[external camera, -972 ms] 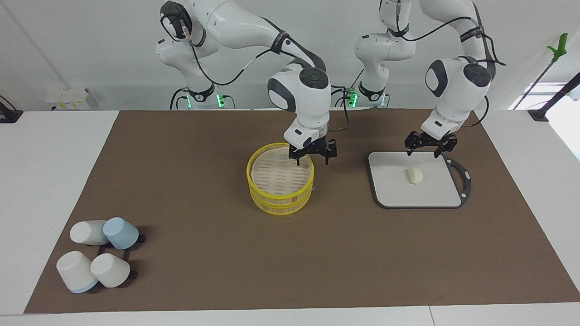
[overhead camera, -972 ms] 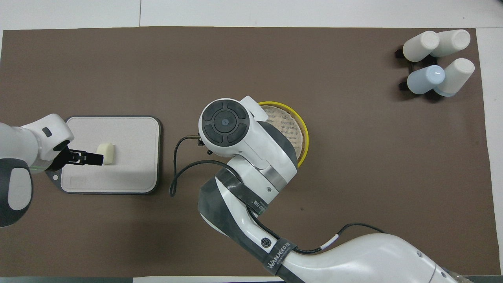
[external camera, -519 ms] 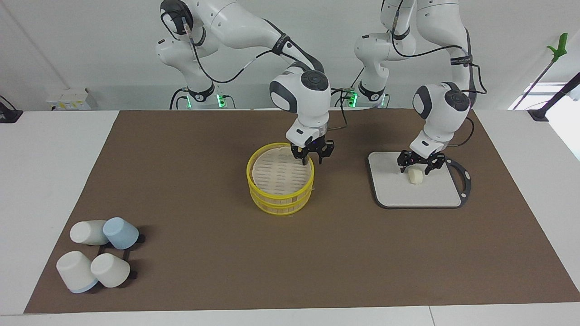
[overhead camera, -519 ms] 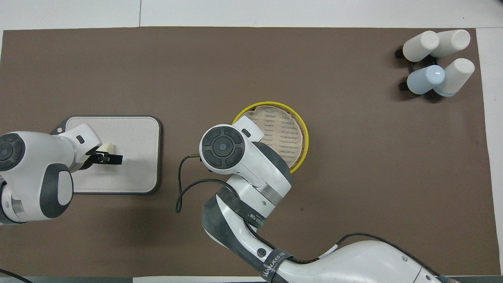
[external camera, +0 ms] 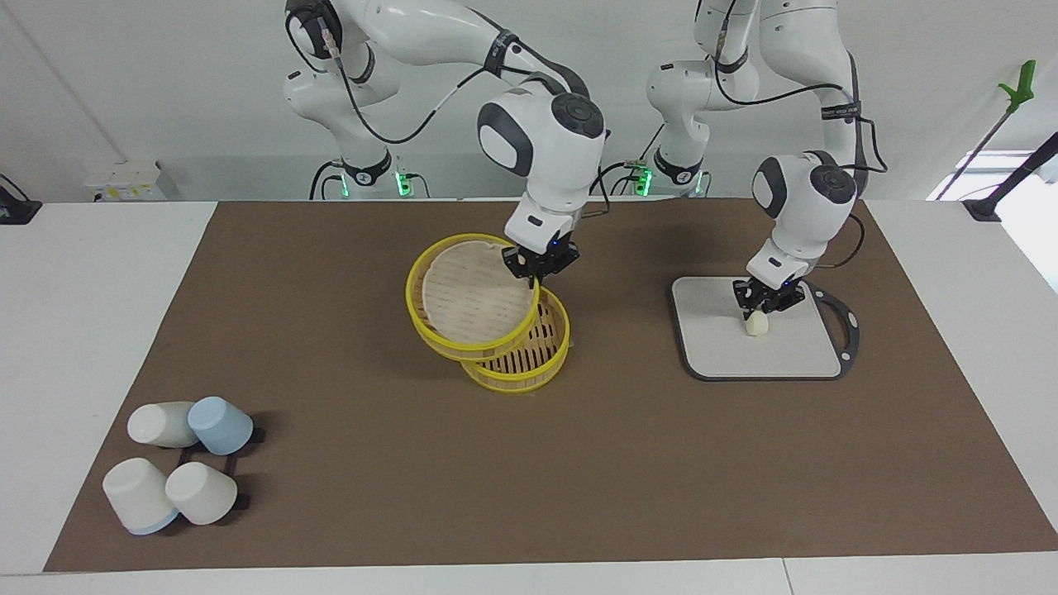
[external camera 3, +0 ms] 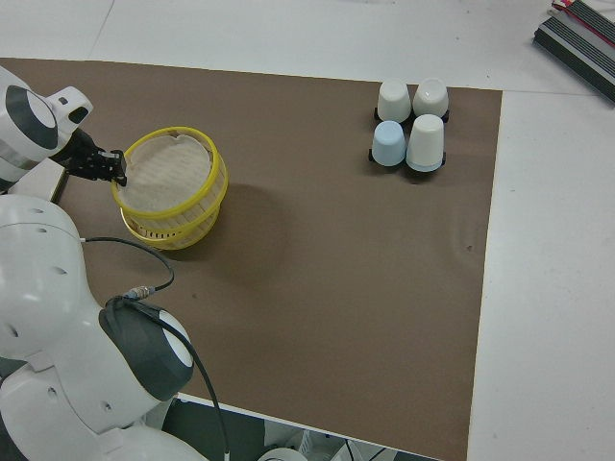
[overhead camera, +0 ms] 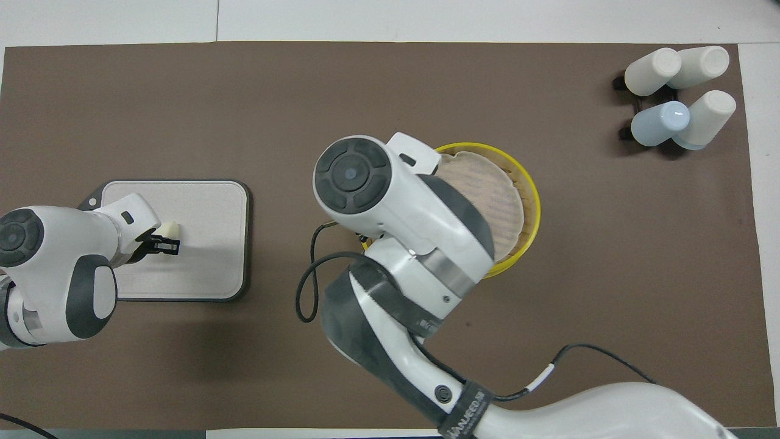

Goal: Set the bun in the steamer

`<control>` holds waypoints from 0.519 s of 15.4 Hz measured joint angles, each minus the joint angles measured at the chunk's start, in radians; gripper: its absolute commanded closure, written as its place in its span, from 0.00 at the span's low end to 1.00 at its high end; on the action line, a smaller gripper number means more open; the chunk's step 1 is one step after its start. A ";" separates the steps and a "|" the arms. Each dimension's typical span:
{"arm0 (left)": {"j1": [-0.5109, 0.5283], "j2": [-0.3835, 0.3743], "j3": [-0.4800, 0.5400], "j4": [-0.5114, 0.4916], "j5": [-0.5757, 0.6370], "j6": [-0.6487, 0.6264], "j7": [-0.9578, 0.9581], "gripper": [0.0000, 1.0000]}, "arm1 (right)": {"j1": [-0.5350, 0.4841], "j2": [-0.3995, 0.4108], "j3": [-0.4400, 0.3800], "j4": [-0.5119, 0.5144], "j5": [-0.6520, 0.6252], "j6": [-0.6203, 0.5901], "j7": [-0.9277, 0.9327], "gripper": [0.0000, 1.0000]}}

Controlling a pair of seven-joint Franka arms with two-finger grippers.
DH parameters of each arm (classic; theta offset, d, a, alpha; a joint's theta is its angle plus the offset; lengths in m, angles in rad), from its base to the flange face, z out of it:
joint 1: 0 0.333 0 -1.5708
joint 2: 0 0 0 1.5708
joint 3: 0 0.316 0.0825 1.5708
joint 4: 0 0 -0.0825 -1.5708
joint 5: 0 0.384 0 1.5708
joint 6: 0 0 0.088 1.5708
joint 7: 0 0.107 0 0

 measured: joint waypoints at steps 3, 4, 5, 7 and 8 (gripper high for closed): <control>-0.009 -0.005 -0.008 0.139 -0.031 -0.211 -0.070 0.83 | -0.170 -0.100 -0.001 0.020 0.052 -0.190 -0.212 1.00; -0.032 -0.007 -0.011 0.217 -0.053 -0.300 -0.134 0.83 | -0.224 -0.132 -0.002 0.015 0.058 -0.239 -0.292 1.00; -0.073 -0.004 -0.013 0.302 -0.069 -0.379 -0.231 0.83 | -0.277 -0.164 -0.002 0.001 0.061 -0.274 -0.377 1.00; -0.191 0.021 -0.021 0.463 -0.078 -0.474 -0.473 0.83 | -0.378 -0.224 -0.002 -0.049 0.063 -0.294 -0.525 1.00; -0.255 0.044 -0.026 0.532 -0.085 -0.493 -0.586 0.83 | -0.425 -0.249 -0.002 -0.079 0.063 -0.294 -0.590 1.00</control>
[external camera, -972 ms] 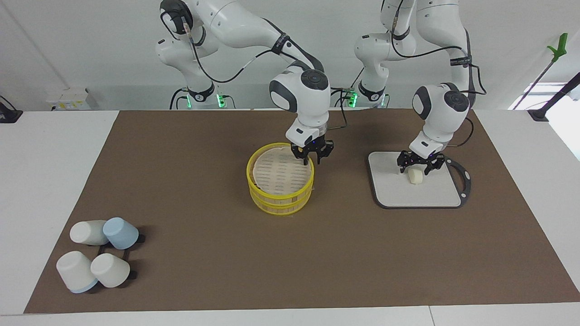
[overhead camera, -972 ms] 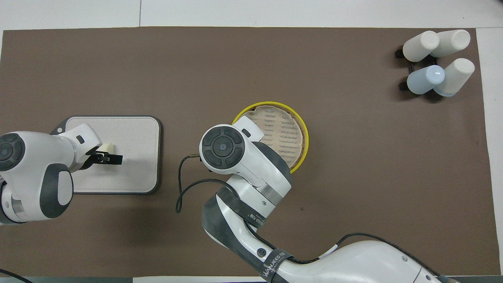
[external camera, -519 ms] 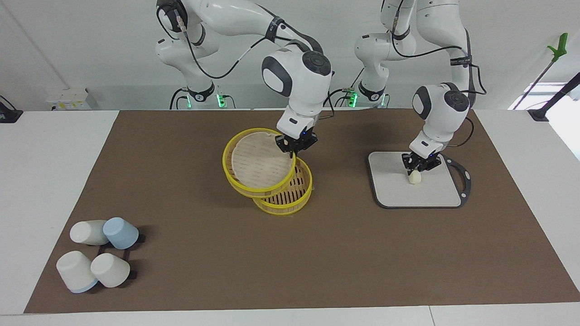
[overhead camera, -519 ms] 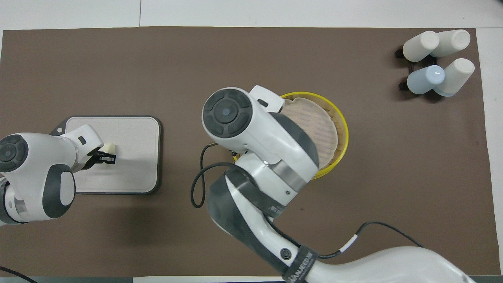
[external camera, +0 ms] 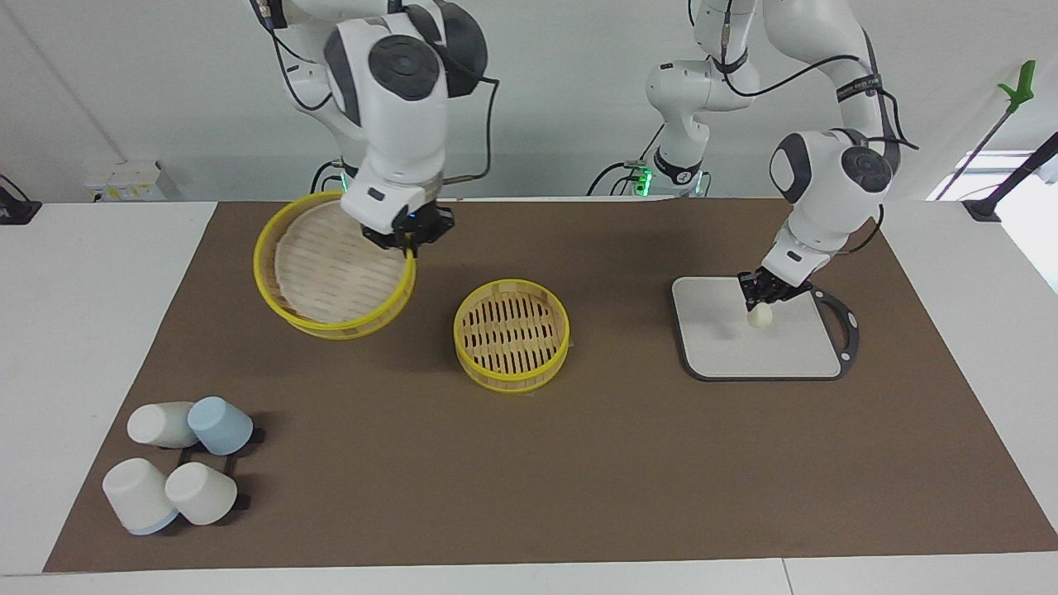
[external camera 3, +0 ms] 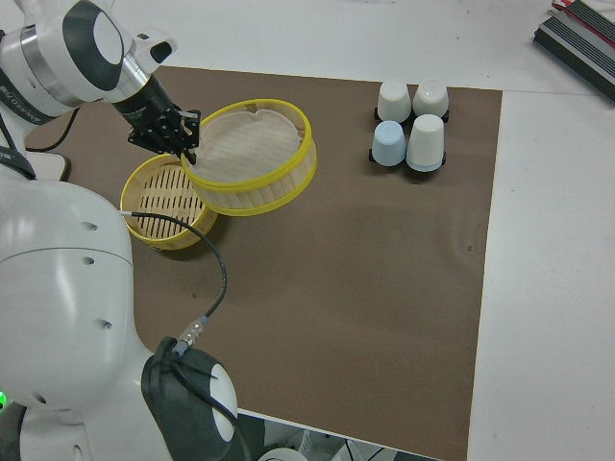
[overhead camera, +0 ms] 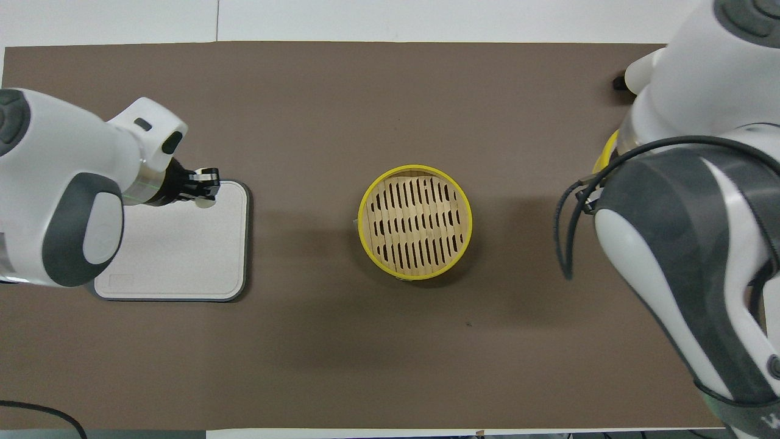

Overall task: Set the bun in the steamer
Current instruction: 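Carry the white bun with the left gripper into the open steamer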

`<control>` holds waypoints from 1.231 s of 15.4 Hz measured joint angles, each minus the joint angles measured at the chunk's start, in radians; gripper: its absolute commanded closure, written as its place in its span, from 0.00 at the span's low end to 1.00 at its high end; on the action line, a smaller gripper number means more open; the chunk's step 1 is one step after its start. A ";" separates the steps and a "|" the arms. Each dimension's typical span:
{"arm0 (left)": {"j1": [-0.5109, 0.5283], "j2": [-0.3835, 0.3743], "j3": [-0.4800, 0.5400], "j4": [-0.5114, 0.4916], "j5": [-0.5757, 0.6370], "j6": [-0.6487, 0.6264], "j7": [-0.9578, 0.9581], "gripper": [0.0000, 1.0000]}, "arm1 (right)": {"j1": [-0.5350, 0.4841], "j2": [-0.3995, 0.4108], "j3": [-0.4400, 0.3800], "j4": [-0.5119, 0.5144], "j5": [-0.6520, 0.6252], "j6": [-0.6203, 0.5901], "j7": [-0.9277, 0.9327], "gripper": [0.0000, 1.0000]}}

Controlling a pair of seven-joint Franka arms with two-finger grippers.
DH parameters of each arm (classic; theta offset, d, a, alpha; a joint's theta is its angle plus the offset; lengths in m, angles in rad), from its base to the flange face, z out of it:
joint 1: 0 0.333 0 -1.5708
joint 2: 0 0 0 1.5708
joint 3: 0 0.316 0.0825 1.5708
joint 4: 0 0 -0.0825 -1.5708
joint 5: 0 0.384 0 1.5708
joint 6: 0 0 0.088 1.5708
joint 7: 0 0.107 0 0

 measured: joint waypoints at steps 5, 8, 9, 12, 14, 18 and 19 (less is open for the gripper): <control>-0.267 0.145 -0.007 0.126 -0.026 0.107 -0.300 0.82 | -0.089 -0.039 0.002 -0.101 0.009 0.054 -0.107 1.00; -0.386 0.239 -0.006 0.120 -0.023 0.217 -0.343 0.80 | -0.075 -0.060 0.013 -0.160 0.011 0.102 -0.106 1.00; -0.413 0.275 -0.004 0.119 -0.018 0.249 -0.350 0.79 | -0.073 -0.068 0.014 -0.171 0.017 0.108 -0.106 1.00; -0.451 0.367 -0.003 0.116 -0.012 0.333 -0.359 0.69 | -0.074 -0.080 0.014 -0.185 0.021 0.111 -0.106 1.00; -0.455 0.394 -0.002 0.116 -0.011 0.357 -0.359 0.20 | -0.074 -0.083 0.014 -0.188 0.022 0.112 -0.106 1.00; -0.455 0.390 0.004 0.120 -0.011 0.359 -0.395 0.00 | -0.074 -0.084 0.014 -0.196 0.023 0.130 -0.106 1.00; -0.454 0.384 0.008 0.121 -0.011 0.351 -0.403 0.00 | -0.074 -0.084 0.014 -0.197 0.029 0.132 -0.106 1.00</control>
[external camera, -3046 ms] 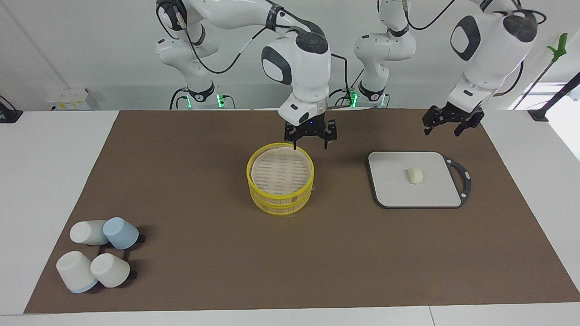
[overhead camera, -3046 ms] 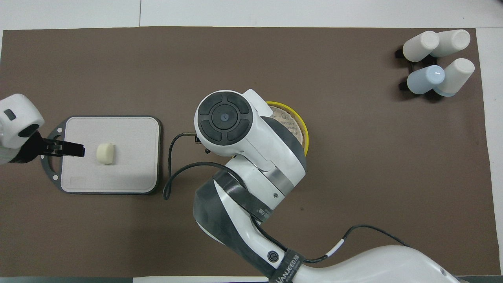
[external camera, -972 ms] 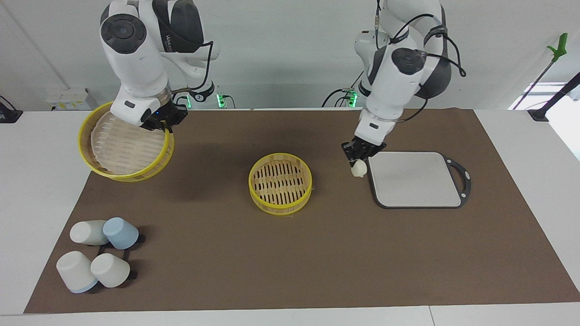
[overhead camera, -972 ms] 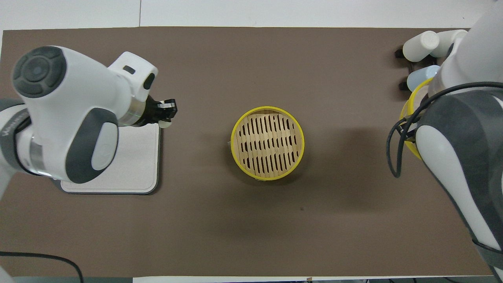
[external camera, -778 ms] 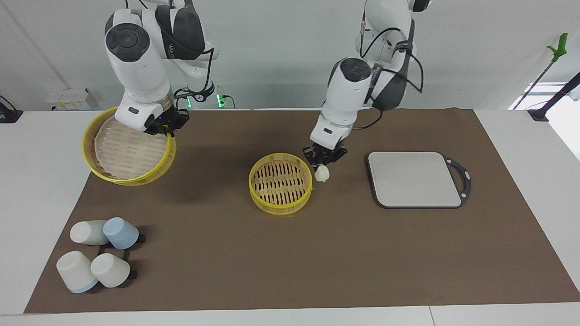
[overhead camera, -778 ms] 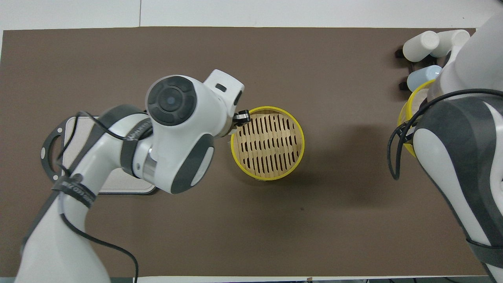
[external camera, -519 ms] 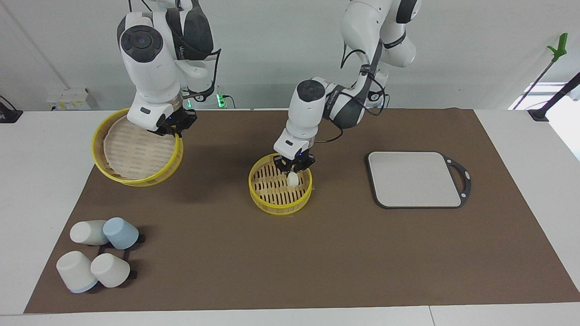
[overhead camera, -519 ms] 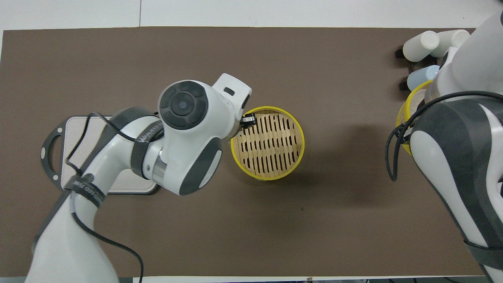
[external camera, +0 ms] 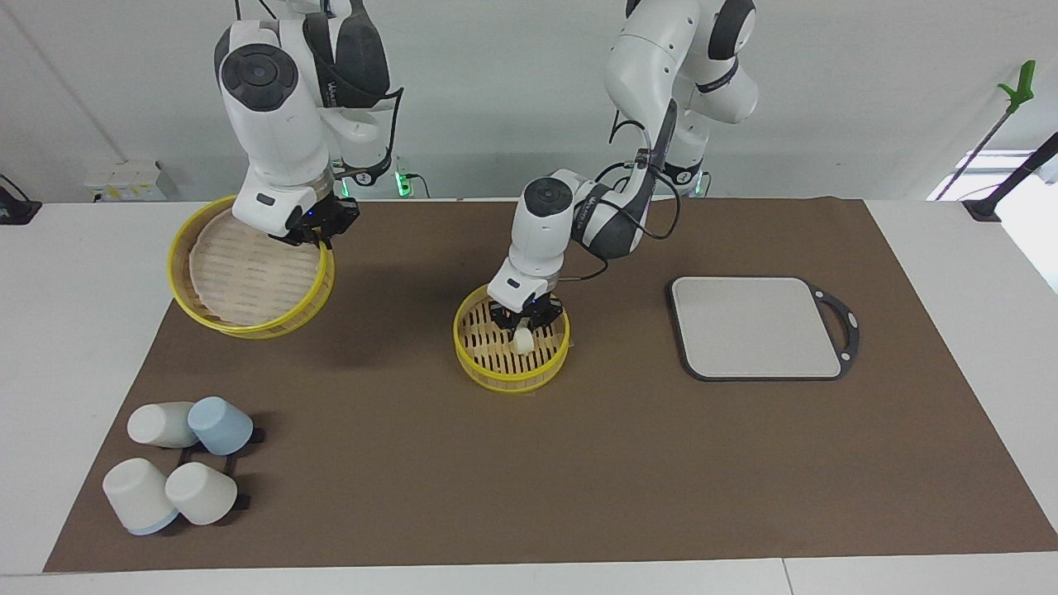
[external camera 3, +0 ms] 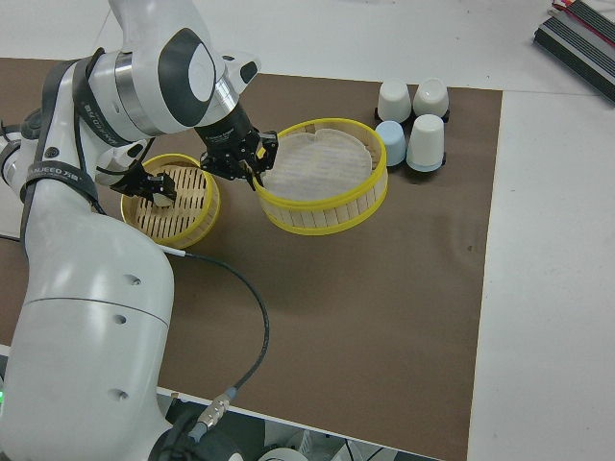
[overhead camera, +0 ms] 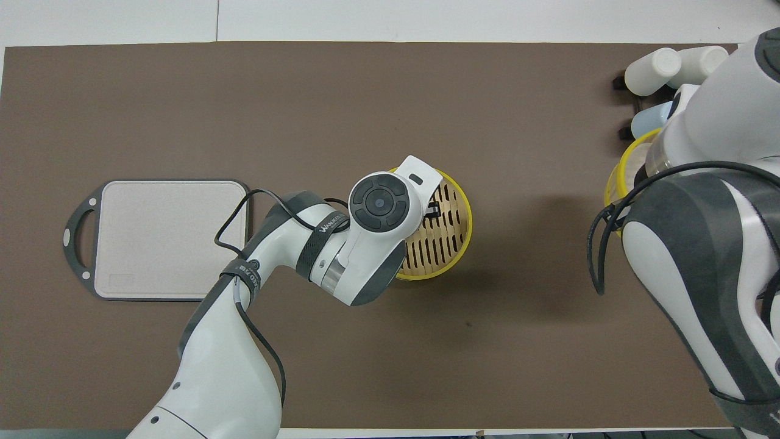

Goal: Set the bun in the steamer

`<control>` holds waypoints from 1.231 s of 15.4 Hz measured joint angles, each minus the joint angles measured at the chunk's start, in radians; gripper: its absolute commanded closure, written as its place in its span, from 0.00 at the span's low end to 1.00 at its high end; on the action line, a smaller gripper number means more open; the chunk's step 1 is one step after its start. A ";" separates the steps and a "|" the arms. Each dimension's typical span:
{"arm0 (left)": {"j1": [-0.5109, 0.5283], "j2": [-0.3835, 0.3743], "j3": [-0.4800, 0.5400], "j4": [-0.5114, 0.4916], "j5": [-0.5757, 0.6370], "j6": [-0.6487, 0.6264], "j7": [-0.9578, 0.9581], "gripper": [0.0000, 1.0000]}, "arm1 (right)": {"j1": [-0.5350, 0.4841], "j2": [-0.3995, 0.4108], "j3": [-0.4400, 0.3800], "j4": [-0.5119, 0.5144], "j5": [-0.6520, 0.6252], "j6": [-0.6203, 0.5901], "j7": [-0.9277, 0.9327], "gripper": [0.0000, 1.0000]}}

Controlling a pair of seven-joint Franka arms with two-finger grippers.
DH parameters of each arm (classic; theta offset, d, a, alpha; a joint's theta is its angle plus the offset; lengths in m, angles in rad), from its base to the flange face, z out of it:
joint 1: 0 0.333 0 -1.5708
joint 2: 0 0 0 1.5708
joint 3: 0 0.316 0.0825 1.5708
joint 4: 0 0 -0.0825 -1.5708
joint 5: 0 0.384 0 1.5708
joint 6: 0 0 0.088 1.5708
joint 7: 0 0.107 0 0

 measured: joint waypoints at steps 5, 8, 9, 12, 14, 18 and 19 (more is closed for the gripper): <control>0.128 -0.178 0.019 0.009 0.000 -0.284 0.027 0.00 | 0.099 0.003 0.002 -0.005 0.096 0.130 0.211 1.00; 0.271 -0.321 0.029 0.010 0.005 -0.462 0.157 0.00 | 0.330 0.067 0.008 -0.004 0.107 0.312 0.548 1.00; 0.326 -0.358 0.031 0.010 0.007 -0.507 0.221 0.00 | 0.398 0.110 0.009 -0.001 0.103 0.386 0.631 1.00; 0.477 -0.434 0.035 0.010 0.010 -0.609 0.447 0.00 | 0.489 0.237 0.008 0.009 0.048 0.553 0.711 1.00; 0.561 -0.465 0.036 0.009 0.020 -0.657 0.592 0.00 | 0.506 0.295 0.005 0.021 0.003 0.572 0.711 1.00; 0.615 -0.489 0.035 0.006 0.072 -0.696 0.722 0.00 | 0.533 0.345 0.003 0.027 -0.026 0.641 0.755 1.00; 0.615 -0.490 0.034 0.006 0.080 -0.700 0.732 0.00 | 0.540 0.349 0.003 0.027 -0.027 0.648 0.763 1.00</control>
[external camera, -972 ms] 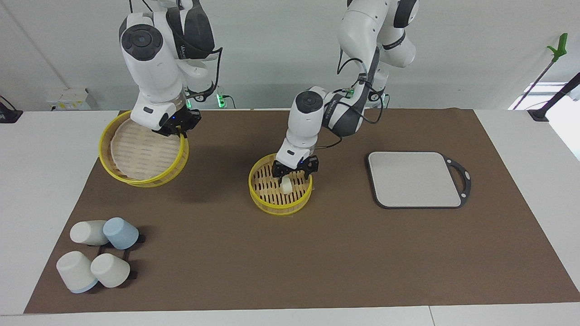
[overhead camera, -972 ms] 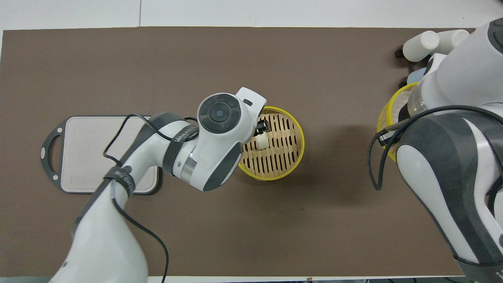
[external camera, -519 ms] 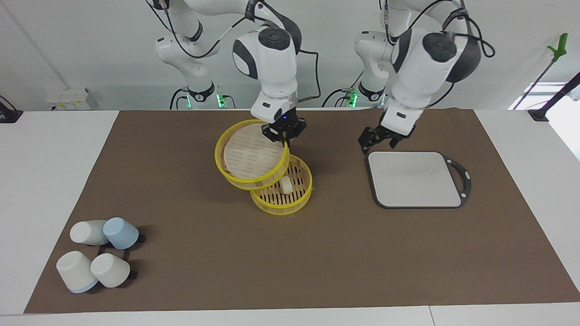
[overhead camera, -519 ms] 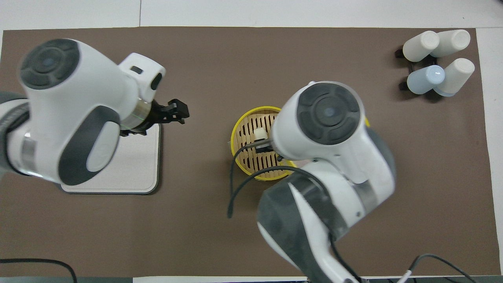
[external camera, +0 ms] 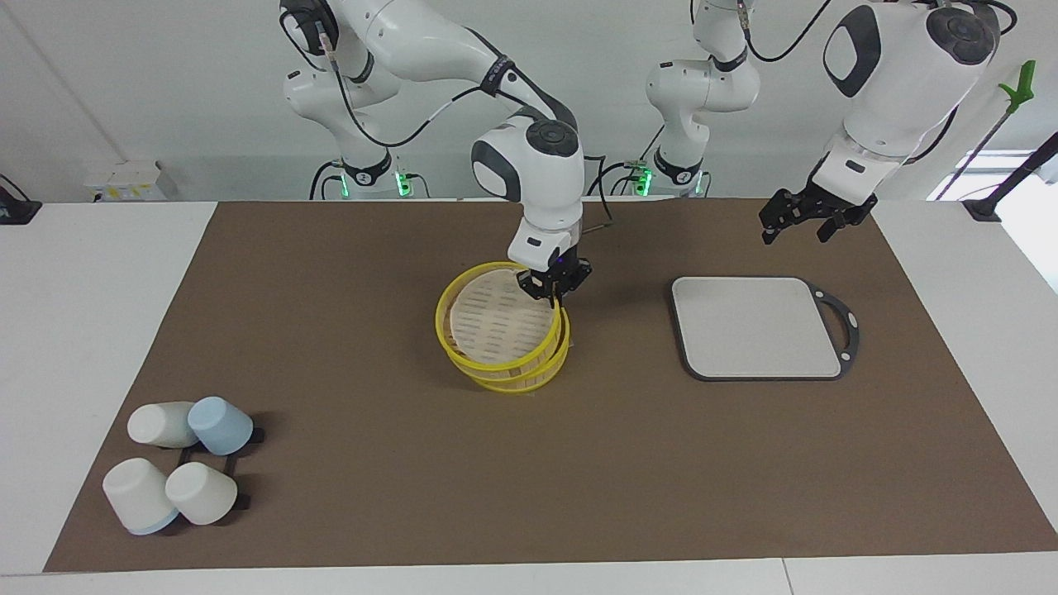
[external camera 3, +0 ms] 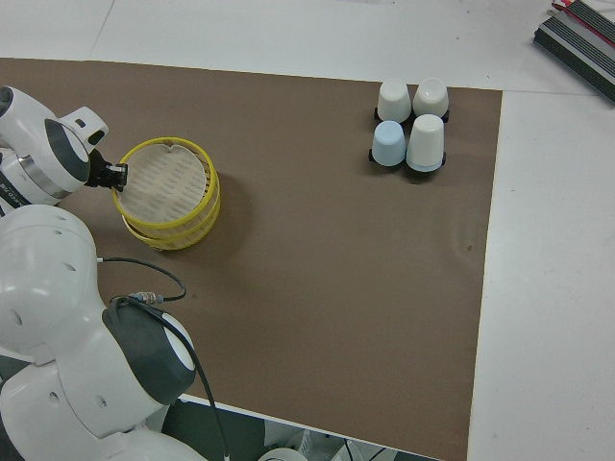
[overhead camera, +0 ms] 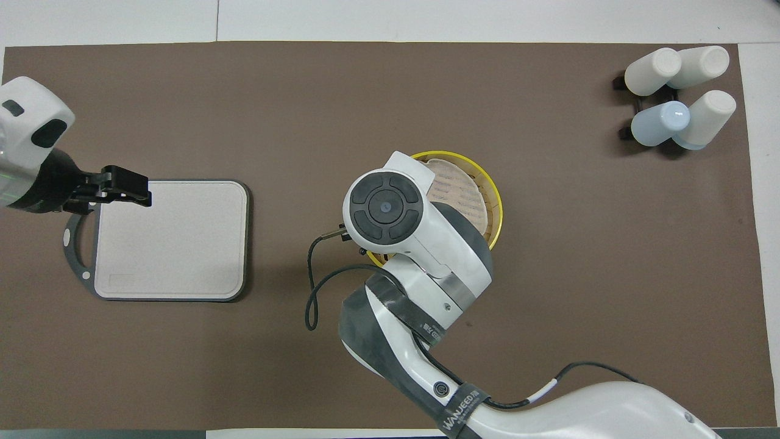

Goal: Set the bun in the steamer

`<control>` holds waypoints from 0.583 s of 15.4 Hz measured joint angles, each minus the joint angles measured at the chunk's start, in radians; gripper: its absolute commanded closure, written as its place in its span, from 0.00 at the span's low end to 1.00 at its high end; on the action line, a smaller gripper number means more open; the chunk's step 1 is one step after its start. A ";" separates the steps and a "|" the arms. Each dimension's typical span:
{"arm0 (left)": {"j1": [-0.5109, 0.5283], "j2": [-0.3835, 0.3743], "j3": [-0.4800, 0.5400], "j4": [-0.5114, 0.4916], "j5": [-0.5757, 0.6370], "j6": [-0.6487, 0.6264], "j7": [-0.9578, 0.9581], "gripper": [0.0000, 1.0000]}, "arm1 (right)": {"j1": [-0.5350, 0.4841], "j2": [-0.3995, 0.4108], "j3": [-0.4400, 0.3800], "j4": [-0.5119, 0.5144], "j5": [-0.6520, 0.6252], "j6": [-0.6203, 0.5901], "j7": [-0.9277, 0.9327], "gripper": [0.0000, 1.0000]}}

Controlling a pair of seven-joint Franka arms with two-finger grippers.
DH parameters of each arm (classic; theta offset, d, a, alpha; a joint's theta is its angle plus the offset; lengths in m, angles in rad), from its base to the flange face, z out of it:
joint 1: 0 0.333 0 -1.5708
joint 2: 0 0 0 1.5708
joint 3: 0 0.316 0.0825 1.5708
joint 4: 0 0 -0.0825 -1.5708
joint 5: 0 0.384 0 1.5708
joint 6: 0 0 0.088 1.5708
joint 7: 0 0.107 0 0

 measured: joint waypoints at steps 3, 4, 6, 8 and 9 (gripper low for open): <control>0.000 -0.004 -0.003 0.000 0.007 -0.007 0.015 0.00 | 0.018 0.002 -0.004 0.001 -0.009 0.008 0.034 1.00; 0.000 -0.008 -0.003 0.000 0.009 -0.008 0.018 0.00 | 0.023 0.007 -0.005 0.001 -0.014 0.015 0.049 1.00; 0.001 -0.024 -0.003 0.000 0.015 -0.016 0.028 0.00 | 0.035 0.019 -0.007 0.001 -0.024 0.029 0.075 1.00; 0.004 -0.039 -0.002 0.000 0.036 -0.027 0.059 0.00 | 0.040 0.029 -0.010 -0.004 -0.029 0.045 0.081 1.00; 0.011 -0.043 -0.001 0.001 0.040 -0.027 0.072 0.00 | 0.041 0.030 -0.010 -0.007 -0.029 0.053 0.081 1.00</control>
